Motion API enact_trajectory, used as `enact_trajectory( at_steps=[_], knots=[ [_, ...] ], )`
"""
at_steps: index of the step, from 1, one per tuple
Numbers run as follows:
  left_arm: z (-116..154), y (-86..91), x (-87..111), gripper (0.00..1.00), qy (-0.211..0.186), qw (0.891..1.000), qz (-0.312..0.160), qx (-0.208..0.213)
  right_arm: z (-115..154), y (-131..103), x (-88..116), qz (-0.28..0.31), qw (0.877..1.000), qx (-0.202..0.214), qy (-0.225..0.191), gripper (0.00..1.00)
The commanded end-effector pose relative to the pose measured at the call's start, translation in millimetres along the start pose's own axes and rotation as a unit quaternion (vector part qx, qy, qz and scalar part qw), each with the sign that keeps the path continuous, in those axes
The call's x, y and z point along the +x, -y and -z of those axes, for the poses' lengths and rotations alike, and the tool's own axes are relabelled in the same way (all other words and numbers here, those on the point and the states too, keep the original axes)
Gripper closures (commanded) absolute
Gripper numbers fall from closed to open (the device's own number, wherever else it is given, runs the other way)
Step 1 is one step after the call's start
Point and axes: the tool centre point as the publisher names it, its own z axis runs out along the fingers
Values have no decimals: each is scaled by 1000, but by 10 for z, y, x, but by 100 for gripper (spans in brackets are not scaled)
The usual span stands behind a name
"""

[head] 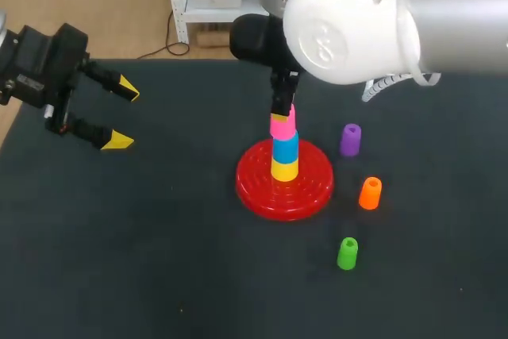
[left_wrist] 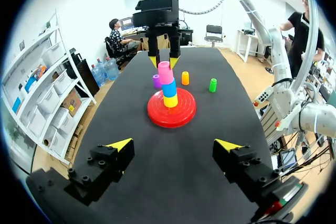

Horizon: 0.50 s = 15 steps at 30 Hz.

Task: Pick up and stack the cylinders on the red base in this order: pink,purple,orange,green

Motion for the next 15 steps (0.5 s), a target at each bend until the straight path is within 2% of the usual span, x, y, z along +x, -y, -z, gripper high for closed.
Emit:
enact_trajectory(
  at_steps=[1, 8, 15],
  knots=[
    [-1, 6, 11, 0, 1, 1000, -1, -1, -11, -37, 64, -1, 1000, 3, 4, 84],
    [-1, 6, 11, 0, 1, 1000, -1, -1, 4, -32, 81, -3, 1000, 5, 6, 83],
    [-1, 6, 11, 0, 1, 1000, -1, -1, -89, -25, 80, -8, 1000, -2, 4, 84]
  ],
)
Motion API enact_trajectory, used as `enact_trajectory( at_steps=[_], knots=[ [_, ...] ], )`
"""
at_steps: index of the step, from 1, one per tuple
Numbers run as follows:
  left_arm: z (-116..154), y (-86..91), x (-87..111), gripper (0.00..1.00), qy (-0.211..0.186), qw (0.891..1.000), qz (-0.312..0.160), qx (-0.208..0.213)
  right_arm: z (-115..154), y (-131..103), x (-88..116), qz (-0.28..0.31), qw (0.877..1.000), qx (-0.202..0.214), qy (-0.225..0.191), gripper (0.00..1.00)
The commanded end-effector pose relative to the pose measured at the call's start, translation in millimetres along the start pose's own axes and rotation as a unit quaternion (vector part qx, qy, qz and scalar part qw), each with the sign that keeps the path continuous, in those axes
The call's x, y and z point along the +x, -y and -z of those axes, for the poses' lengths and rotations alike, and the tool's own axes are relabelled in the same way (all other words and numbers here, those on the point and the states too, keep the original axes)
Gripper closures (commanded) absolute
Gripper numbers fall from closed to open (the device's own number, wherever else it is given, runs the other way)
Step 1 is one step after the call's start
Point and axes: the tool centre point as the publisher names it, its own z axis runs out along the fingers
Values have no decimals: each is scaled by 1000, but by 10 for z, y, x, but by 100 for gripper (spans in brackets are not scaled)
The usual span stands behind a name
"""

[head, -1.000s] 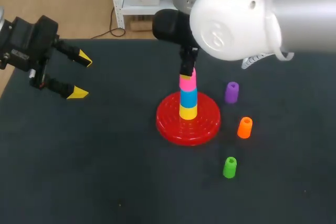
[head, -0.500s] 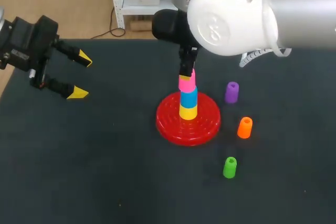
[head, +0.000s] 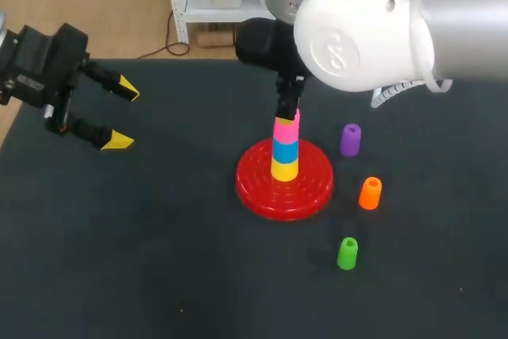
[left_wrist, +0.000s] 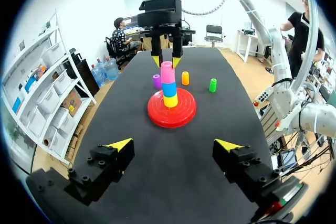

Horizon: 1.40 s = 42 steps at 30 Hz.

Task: Pick up and stack the cylinders on the red base in this order: pink,purple,orange,green

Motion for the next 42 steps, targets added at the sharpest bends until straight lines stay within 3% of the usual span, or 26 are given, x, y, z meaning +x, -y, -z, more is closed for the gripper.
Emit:
enact_trajectory(
  at_steps=[1, 13, 14, 15, 16, 17, 29, 42],
  knots=[
    [-1, 6, 11, 0, 1, 1000, -1, -1, -65, 13, 0, -4, 1000, -3, 2, 84],
    [-1, 6, 11, 0, 1, 1000, -1, -1, -161, -33, -22, -6, 1000, -9, 0, 85],
    [-1, 6, 11, 0, 1, 1000, -1, -1, -134, -48, -22, -4, 1000, -5, 4, 72],
    [-1, 6, 11, 0, 1, 1000, -1, -1, -107, -61, -17, -4, 1000, -3, 7, 51],
    [-1, 6, 11, 0, 1, 1000, -1, -1, -79, -68, -9, -3, 1000, -1, 10, 21],
    [-1, 6, 11, 0, 1, 1000, -1, -1, -48, -82, 0, -3, 1000, 3, 13, 0],
    [-1, 6, 11, 0, 1, 1000, -1, -1, 384, -159, 261, -40, 995, 49, 73, 0],
    [-1, 6, 11, 0, 1, 1000, -1, -1, 363, 102, 946, -162, 982, 70, 74, 0]
  ],
)
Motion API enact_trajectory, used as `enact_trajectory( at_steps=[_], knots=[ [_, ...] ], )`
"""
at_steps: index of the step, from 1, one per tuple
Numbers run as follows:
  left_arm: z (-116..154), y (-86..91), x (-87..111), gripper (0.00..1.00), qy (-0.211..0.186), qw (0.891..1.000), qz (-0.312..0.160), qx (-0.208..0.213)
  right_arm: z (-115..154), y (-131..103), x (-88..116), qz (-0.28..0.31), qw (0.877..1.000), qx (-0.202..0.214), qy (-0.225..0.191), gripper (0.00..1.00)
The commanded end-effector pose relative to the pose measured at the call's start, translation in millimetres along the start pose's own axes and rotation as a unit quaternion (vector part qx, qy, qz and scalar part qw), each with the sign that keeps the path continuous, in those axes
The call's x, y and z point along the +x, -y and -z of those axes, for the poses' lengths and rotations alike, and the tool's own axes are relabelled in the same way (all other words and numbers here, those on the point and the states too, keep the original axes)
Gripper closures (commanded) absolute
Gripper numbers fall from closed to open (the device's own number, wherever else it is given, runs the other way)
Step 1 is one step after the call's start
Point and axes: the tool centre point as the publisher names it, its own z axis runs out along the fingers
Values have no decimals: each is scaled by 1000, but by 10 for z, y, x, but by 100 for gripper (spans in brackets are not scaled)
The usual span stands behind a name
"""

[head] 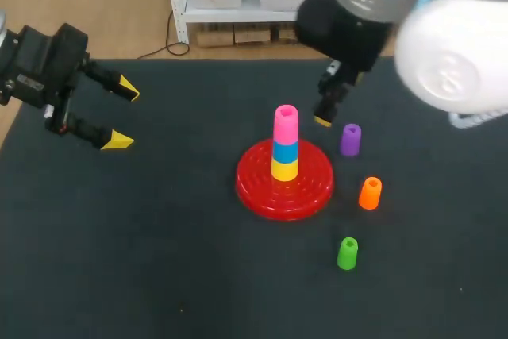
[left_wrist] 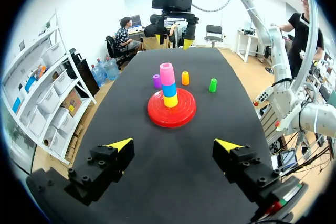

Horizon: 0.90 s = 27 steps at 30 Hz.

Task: Pick up and stack the cylinders on the red base in this order: pink,purple,orange,green

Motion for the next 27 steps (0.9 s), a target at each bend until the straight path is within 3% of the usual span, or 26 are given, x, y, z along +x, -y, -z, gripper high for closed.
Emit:
enact_trajectory(
  at_steps=[1, 9, 17, 27],
  knots=[
    [-1, 6, 11, 0, 1, 1000, -1, -1, -55, 100, 239, -29, 999, 13, 37, 0],
    [-1, 6, 11, 0, 1, 1000, -1, -1, -398, 324, 384, -108, 994, 21, -6, 0],
    [-1, 6, 11, 0, 1, 1000, -1, -1, -838, 461, 373, -160, 986, 4, -46, 0],
    [-1, 6, 11, 0, 1, 1000, -1, -1, -1153, 630, 375, -201, 977, -15, -67, 0]
  ],
)
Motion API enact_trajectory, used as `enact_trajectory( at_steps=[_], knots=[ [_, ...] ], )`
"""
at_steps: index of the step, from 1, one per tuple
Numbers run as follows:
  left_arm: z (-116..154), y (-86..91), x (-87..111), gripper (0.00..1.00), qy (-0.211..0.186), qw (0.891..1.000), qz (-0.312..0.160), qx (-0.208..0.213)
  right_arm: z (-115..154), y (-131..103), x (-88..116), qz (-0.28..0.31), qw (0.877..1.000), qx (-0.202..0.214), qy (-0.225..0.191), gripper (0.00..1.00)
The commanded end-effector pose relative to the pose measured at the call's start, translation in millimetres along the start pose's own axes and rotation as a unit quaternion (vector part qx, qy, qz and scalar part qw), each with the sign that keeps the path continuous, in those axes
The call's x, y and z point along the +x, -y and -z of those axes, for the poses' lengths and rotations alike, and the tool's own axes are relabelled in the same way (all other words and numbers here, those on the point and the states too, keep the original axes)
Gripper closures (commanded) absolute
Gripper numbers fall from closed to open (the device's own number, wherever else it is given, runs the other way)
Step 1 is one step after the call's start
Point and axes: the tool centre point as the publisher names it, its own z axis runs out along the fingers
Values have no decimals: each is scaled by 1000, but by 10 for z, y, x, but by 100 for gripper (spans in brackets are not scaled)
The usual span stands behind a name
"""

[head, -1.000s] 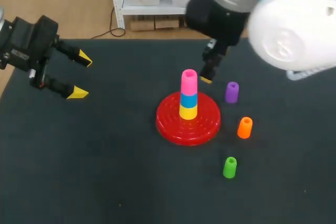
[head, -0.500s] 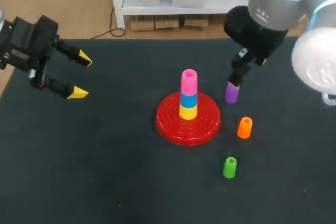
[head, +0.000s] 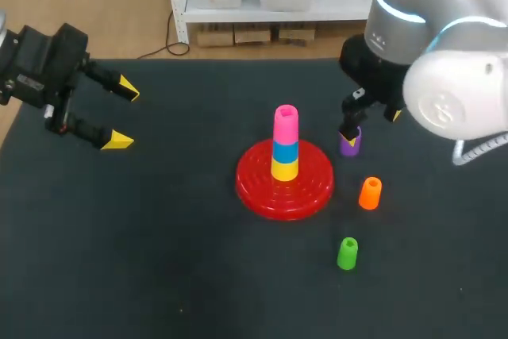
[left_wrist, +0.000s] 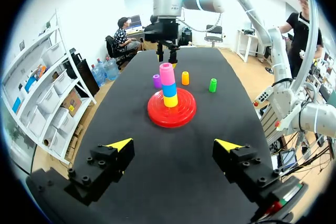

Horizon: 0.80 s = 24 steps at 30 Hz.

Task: Pick up and stack the cylinders on the red base in this order: pink,purple,orange,green

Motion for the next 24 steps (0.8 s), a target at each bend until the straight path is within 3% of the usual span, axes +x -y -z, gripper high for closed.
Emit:
enact_trajectory(
  at_steps=[1, 10, 24],
  knots=[
    [-1, 7, 11, 0, 1, 1000, -1, -1, -134, 49, -141, -2, 1000, -6, -24, 0],
    [-1, 7, 11, 0, 1, 1000, -1, -1, -278, 72, -346, -3, 999, -8, -41, 0],
    [-1, 7, 11, 0, 1, 1000, -1, -1, -286, 84, -367, 23, 999, 1, -44, 0]
  ],
)
